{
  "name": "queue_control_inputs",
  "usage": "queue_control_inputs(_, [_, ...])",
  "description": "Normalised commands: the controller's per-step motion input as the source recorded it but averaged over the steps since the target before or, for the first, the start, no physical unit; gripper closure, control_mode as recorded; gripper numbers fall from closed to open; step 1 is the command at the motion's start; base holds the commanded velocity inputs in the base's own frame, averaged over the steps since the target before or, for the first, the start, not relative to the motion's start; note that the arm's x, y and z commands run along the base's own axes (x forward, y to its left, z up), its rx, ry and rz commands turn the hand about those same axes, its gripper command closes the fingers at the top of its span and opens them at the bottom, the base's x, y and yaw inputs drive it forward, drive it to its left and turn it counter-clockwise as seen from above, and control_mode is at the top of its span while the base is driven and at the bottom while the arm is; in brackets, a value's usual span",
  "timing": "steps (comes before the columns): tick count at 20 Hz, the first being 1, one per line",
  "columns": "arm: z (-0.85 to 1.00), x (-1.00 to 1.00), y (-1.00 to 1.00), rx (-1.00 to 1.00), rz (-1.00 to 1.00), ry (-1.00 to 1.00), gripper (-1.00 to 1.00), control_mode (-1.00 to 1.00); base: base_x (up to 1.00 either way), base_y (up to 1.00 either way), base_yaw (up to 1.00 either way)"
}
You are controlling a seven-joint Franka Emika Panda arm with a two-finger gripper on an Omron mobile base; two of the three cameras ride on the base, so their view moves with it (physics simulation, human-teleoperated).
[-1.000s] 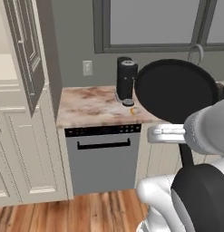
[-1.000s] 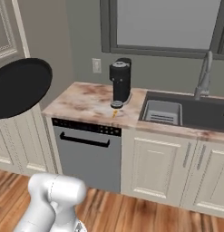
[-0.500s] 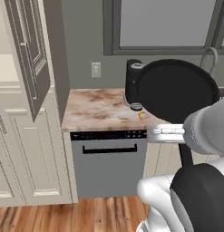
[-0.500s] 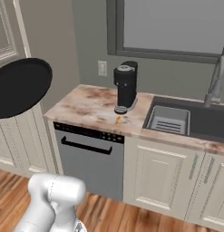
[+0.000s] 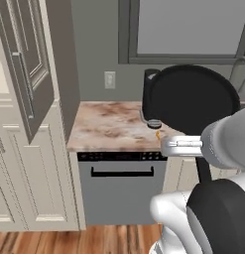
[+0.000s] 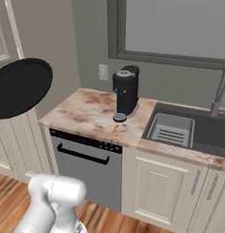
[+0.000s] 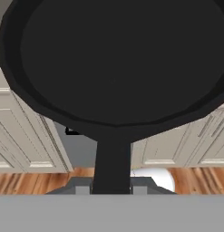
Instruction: Retrieve the pan from the cabinet, then place the raw meat into the pan to avoid contamination.
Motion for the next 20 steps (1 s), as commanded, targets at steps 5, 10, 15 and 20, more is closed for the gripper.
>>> queue_control_inputs(5, [0.0,0.0,0.0,0.0,0.0,0.0,1.0,1.0,0.39,-0.39,0.12])
queue_control_inputs(10, [0.0,0.0,0.0,0.0,0.0,0.0,1.0,1.0,0.47,-0.39,0.1])
queue_control_inputs(15, [0.0,0.0,0.0,0.0,0.0,0.0,1.0,1.0,0.5,-0.37,0.09])
queue_control_inputs(20, [0.0,0.0,0.0,0.0,0.0,0.0,1.0,1.0,0.48,-0.35,0.07])
